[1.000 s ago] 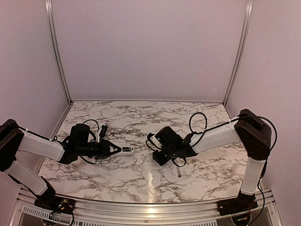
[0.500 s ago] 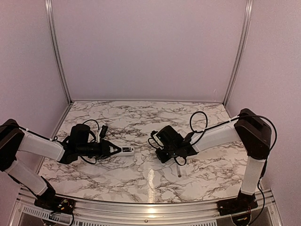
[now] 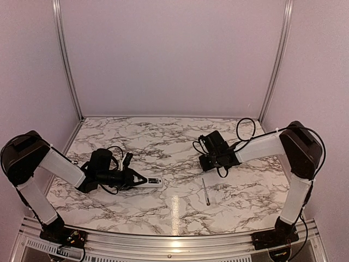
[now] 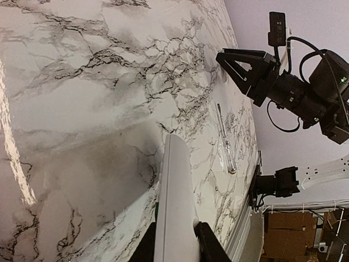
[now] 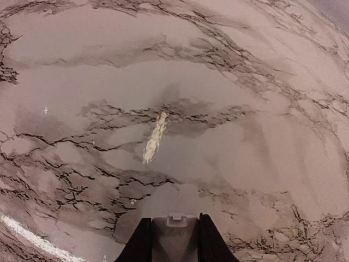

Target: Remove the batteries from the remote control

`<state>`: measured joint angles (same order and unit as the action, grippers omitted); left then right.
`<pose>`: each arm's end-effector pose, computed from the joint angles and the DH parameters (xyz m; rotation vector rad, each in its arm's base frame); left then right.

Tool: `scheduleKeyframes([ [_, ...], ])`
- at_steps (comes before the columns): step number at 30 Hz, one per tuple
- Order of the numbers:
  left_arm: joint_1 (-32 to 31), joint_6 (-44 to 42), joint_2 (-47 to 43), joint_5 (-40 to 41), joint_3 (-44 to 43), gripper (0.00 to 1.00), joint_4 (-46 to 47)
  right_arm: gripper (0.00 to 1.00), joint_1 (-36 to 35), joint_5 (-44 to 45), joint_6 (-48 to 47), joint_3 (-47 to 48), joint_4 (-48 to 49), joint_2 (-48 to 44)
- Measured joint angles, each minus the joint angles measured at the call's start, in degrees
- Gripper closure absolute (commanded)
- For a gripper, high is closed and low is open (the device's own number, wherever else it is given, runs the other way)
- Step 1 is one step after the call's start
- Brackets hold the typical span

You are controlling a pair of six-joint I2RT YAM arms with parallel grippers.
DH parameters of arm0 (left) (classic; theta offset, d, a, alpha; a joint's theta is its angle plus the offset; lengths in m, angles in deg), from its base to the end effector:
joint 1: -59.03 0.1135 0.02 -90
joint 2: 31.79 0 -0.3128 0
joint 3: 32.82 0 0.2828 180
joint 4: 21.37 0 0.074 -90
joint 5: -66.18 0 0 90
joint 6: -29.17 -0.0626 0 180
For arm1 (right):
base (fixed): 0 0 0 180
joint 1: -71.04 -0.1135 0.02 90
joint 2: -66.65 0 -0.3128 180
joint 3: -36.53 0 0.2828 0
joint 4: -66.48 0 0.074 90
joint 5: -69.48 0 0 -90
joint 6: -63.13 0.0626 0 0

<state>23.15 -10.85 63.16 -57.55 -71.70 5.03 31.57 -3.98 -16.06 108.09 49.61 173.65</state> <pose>0.2344 -0.2124 0.1281 0.1218 2.3693 -1.4435 0.3385 0.2556 0.1426 -0.4845 2.3835 0.0326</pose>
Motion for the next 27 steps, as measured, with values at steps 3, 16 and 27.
scheduleKeyframes([
  [3, -0.28, 0.63, 1.62, -0.72, -0.68, 1.0, 0.61, 0.77, 2.6, 0.61, 0.11, -1.81, 0.31, -1.44],
  [16, -1.7, 1.79, 6.71, -2.23, -4.17, 1.0, 3.1, 0.55, 5.35, 2.36, 1.18, -3.54, 0.81, -1.64],
  [27, -2.45, 2.01, 9.46, -3.32, -6.03, 0.96, 4.02, 0.22, 5.35, 2.73, 1.55, -3.65, 0.7, -1.7],
])
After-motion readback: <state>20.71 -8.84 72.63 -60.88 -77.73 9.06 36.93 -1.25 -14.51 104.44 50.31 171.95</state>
